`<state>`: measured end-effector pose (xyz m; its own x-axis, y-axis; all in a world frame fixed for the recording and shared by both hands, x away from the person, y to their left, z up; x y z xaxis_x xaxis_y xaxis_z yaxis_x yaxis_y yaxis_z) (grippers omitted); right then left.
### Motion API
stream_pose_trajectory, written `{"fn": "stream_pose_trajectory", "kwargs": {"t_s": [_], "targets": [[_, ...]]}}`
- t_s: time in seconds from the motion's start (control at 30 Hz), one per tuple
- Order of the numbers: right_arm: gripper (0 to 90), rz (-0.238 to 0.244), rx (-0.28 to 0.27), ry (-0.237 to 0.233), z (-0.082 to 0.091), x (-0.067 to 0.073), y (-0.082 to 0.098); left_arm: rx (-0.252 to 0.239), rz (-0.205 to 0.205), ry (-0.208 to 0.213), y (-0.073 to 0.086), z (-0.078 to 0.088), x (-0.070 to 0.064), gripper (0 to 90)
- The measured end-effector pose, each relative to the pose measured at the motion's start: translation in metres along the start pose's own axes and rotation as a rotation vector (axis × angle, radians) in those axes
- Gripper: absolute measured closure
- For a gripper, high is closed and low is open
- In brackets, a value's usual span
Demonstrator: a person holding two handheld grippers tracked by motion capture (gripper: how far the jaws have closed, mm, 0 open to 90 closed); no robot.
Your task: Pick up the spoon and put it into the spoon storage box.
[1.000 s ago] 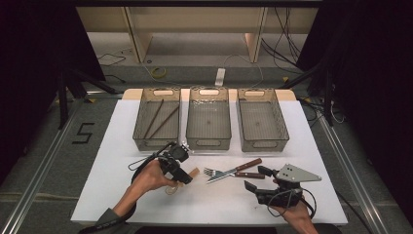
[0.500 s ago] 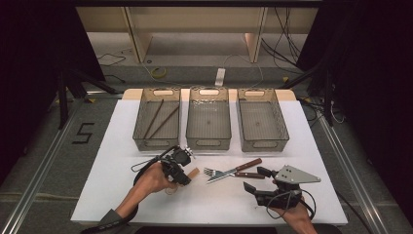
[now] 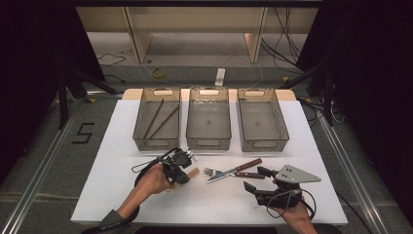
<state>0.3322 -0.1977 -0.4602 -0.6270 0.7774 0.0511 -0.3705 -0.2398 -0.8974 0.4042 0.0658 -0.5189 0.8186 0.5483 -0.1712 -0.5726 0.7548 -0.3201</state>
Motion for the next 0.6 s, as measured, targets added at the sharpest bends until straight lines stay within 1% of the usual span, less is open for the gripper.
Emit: {"fn": "stream_pose_trajectory", "kwargs": {"t_s": [0.1, 0.23, 0.37, 0.47, 0.5, 0.57, 0.6], "targets": [[27.8, -0.002, -0.001, -0.002, 0.0, 0.0, 0.0, 0.001, -0.001, 0.006, 0.0, 0.001, 0.001, 77.4], [27.8, -0.003, -0.001, -0.002, 0.0, 0.0, 0.0, -0.001, 0.003, 0.027, 0.001, 0.003, 0.001, 77.5], [27.8, -0.002, -0.001, -0.003, 0.0, 0.0, 0.0, -0.027, 0.011, 0.032, -0.001, 0.011, 0.004, 77.6], [27.8, -0.004, -0.004, -0.001, 0.0, 0.0, 0.0, -0.056, 0.027, 0.031, -0.001, 0.022, 0.009, 77.6], [27.8, -0.005, -0.004, -0.002, 0.0, -0.001, 0.0, -0.073, 0.042, 0.036, -0.001, 0.024, 0.009, 77.6], [27.8, -0.003, -0.001, -0.002, 0.0, -0.001, 0.0, -0.076, 0.034, 0.036, -0.002, 0.028, 0.011, 77.6], [27.8, -0.002, -0.001, -0.002, 0.0, 0.0, 0.0, -0.082, 0.043, 0.041, -0.002, 0.028, 0.011, 77.6]]}}
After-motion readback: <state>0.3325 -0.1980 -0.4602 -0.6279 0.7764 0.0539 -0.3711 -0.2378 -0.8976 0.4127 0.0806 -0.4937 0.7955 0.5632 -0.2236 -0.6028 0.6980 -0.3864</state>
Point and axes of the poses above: each handheld gripper's, and its own axes: z roughly backward along the jaws, y roughly out of its underside, x roughly to its left, the point moved 6 cm from there along -z, roughly forward along the jaws, and after that the axes turned 8 degrees about y, right-handed, at the moved point
